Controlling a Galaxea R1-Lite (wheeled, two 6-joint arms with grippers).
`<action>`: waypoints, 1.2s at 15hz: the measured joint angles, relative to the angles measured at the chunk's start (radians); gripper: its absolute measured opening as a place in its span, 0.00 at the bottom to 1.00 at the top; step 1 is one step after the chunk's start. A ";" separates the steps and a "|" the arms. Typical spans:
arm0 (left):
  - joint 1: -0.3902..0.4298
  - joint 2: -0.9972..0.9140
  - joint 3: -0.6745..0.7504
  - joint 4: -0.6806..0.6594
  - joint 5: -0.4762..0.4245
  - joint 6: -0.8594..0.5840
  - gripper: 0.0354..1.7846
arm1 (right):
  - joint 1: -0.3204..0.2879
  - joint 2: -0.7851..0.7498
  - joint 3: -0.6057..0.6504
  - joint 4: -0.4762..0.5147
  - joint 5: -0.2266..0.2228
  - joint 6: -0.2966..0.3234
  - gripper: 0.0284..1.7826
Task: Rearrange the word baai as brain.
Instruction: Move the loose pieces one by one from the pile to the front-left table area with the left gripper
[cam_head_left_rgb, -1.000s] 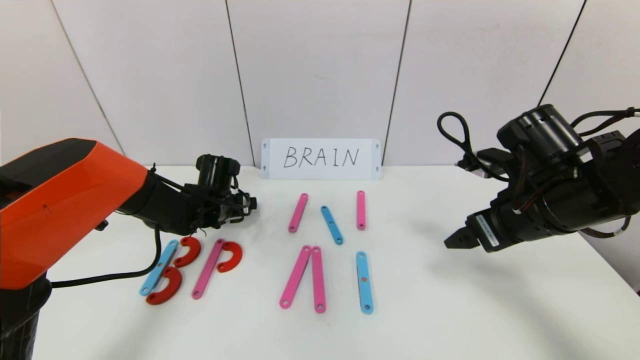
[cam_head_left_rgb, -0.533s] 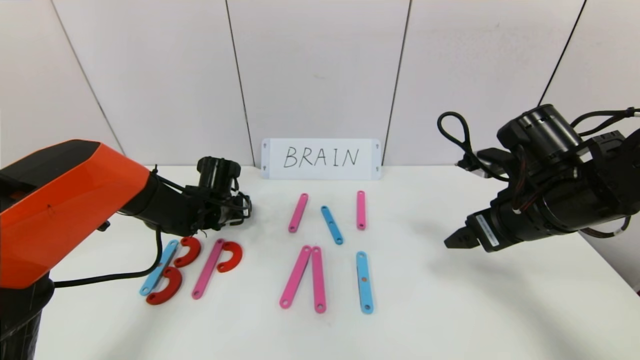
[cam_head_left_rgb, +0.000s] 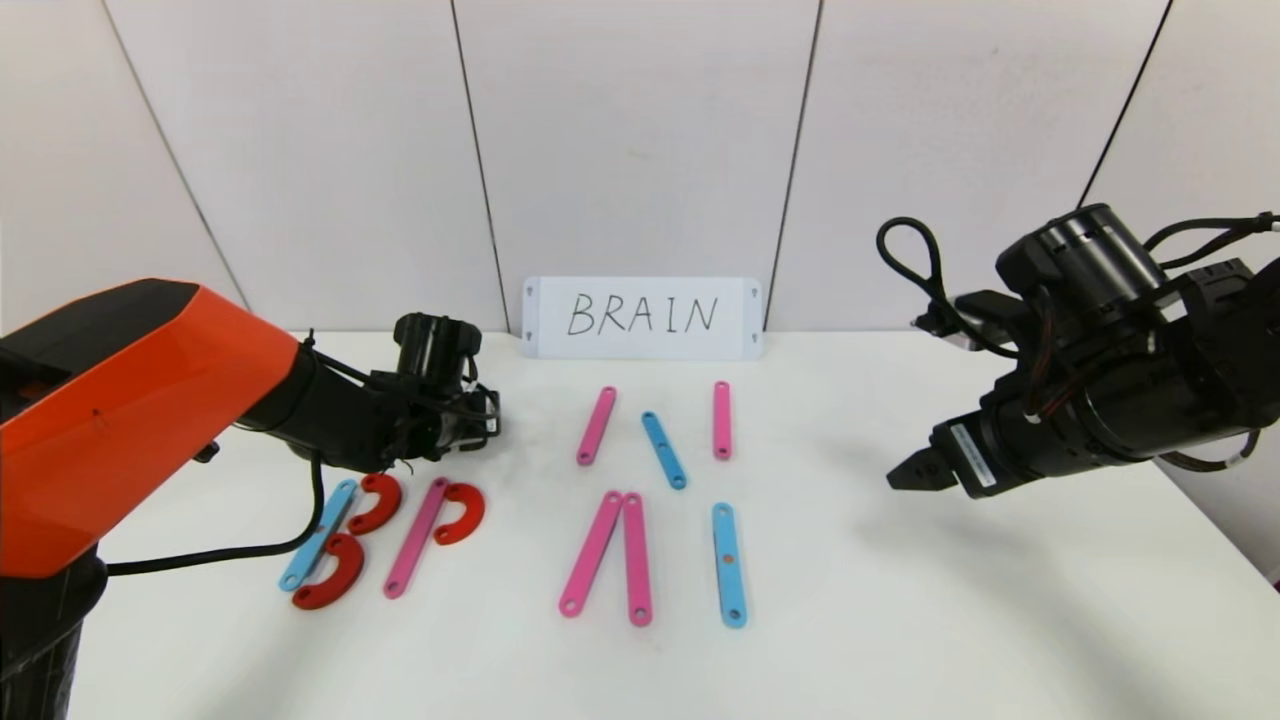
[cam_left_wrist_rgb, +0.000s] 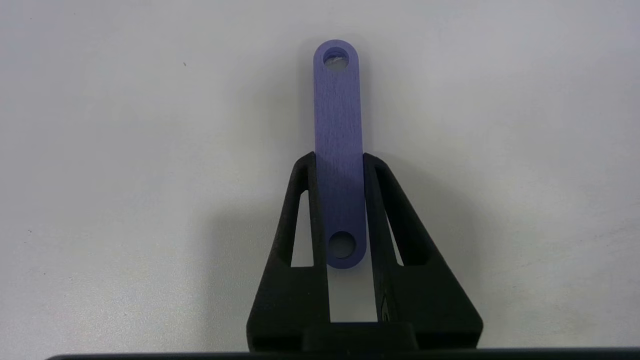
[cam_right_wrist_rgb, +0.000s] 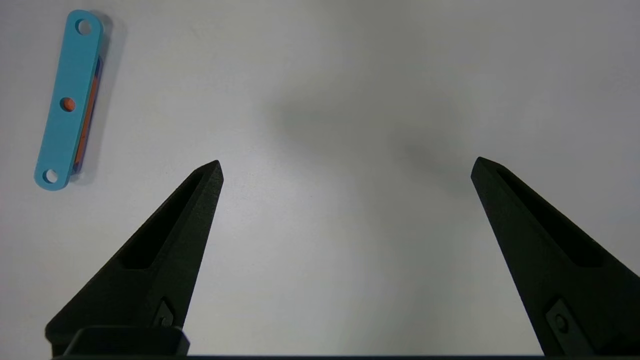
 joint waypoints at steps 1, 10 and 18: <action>0.000 -0.001 0.000 0.000 0.000 0.000 0.14 | 0.000 0.000 0.000 0.000 0.000 0.001 0.98; -0.008 -0.073 0.024 0.042 -0.002 -0.006 0.14 | 0.005 0.000 0.007 -0.003 0.001 0.000 0.98; -0.078 -0.291 0.156 0.201 0.034 -0.120 0.14 | 0.005 -0.019 0.007 -0.001 0.004 0.001 0.98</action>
